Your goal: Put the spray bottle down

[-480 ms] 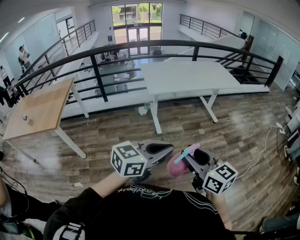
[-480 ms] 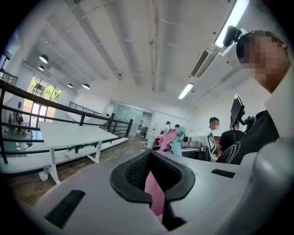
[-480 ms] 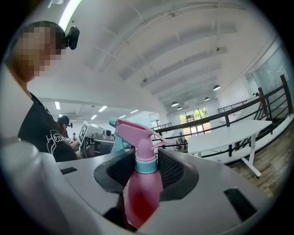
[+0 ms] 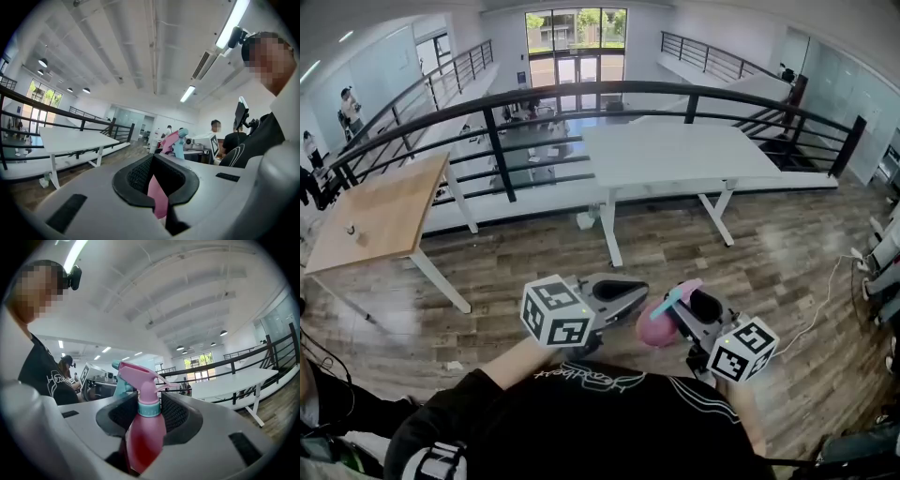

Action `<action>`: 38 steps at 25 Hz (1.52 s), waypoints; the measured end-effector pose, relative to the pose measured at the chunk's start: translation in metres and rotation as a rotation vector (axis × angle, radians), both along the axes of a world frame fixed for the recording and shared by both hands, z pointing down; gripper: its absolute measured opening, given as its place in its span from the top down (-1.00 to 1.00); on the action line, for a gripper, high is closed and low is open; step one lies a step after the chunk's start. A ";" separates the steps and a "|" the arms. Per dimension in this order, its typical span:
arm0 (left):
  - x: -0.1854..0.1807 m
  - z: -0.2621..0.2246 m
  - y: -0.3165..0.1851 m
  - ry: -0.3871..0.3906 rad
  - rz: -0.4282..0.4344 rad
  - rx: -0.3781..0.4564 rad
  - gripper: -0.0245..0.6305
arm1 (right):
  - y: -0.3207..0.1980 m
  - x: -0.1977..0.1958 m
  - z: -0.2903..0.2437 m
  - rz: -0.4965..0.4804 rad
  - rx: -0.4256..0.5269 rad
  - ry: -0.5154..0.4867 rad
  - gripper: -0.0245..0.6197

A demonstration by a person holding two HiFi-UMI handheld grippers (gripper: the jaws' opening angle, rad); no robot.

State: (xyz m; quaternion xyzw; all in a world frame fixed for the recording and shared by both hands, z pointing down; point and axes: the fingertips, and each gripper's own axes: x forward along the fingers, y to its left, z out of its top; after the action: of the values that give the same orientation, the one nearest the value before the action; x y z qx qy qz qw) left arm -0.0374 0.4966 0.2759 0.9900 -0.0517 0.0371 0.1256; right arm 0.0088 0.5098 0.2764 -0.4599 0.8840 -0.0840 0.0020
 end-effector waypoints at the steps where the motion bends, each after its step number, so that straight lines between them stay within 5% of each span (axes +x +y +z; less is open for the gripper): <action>1: -0.001 0.000 0.001 0.000 -0.003 -0.002 0.90 | 0.001 0.001 0.000 0.004 0.000 -0.001 0.45; 21: 0.010 0.026 -0.069 -0.016 -0.032 -0.060 0.90 | -0.072 0.018 0.031 0.023 -0.043 0.004 0.45; 30: 0.031 0.056 -0.176 -0.022 -0.044 -0.105 0.90 | -0.181 0.041 0.061 0.026 -0.076 0.032 0.45; 38: 0.046 0.060 -0.327 -0.047 -0.056 -0.152 0.90 | -0.329 0.057 0.067 0.031 -0.121 0.009 0.45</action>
State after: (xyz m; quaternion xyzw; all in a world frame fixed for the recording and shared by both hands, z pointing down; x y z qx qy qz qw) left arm 0.0090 0.1694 0.3363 0.9747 -0.0793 0.0607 0.1999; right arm 0.0660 0.1805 0.3439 -0.4729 0.8702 -0.1352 -0.0285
